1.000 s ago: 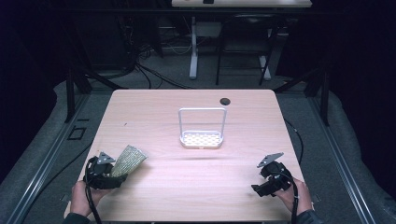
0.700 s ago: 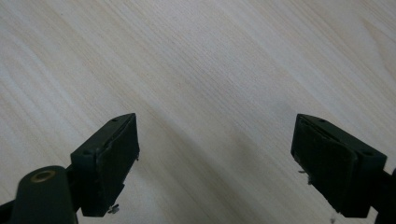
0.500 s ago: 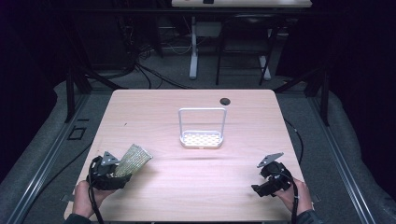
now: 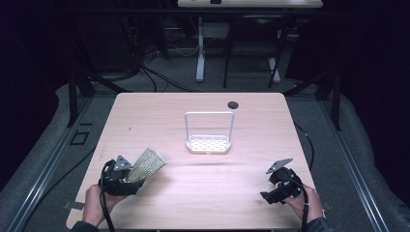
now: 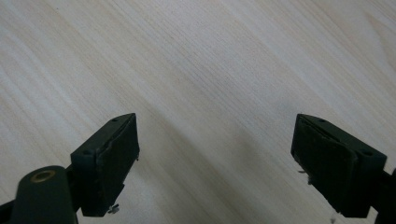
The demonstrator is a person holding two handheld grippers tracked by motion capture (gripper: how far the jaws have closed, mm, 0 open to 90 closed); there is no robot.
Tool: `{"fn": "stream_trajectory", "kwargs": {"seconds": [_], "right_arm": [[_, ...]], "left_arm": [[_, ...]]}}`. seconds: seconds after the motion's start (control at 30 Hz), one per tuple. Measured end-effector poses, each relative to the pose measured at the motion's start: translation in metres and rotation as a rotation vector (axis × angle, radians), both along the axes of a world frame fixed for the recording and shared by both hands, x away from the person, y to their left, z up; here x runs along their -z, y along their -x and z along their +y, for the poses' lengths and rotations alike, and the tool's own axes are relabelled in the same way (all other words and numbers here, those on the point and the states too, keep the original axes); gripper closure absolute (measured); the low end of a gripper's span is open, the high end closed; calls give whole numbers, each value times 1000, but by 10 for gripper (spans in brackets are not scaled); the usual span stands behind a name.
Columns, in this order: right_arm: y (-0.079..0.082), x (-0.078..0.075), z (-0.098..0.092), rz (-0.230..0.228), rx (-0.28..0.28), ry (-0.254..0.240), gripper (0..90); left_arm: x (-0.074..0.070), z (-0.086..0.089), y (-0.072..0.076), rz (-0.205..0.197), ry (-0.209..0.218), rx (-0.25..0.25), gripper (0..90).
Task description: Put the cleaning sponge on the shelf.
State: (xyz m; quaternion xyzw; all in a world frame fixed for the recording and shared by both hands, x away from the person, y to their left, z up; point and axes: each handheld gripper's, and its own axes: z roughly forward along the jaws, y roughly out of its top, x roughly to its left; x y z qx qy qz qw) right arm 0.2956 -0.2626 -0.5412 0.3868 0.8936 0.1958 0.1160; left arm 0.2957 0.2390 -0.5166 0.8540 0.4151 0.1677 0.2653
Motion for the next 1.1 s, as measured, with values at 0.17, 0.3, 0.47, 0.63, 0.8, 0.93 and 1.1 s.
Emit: {"fn": "stream_trajectory", "kwargs": {"seconds": [0.17,0.3,0.47,0.63,0.8,0.93,1.1], "right_arm": [[-1,1,0,1,-5,8,145],[0,1,0,2,-3,4,145],[-1,1,-1,1,-8,9,145],[0,1,0,5,-9,9,146],[0,1,0,5,-7,12,146],[0,1,-1,5,-12,20,146],[0,1,-1,5,-13,23,147]], "left_arm": [[-2,-13,-1,-4,5,25,392],[-3,-26,-3,-7,4,56,392],[-4,-38,-5,-11,-2,81,392],[-7,-49,-9,-14,3,103,391],[-10,-61,-12,-18,5,133,392],[-9,-69,-16,-15,4,153,392],[-9,-76,-20,-12,1,165,391]]}}
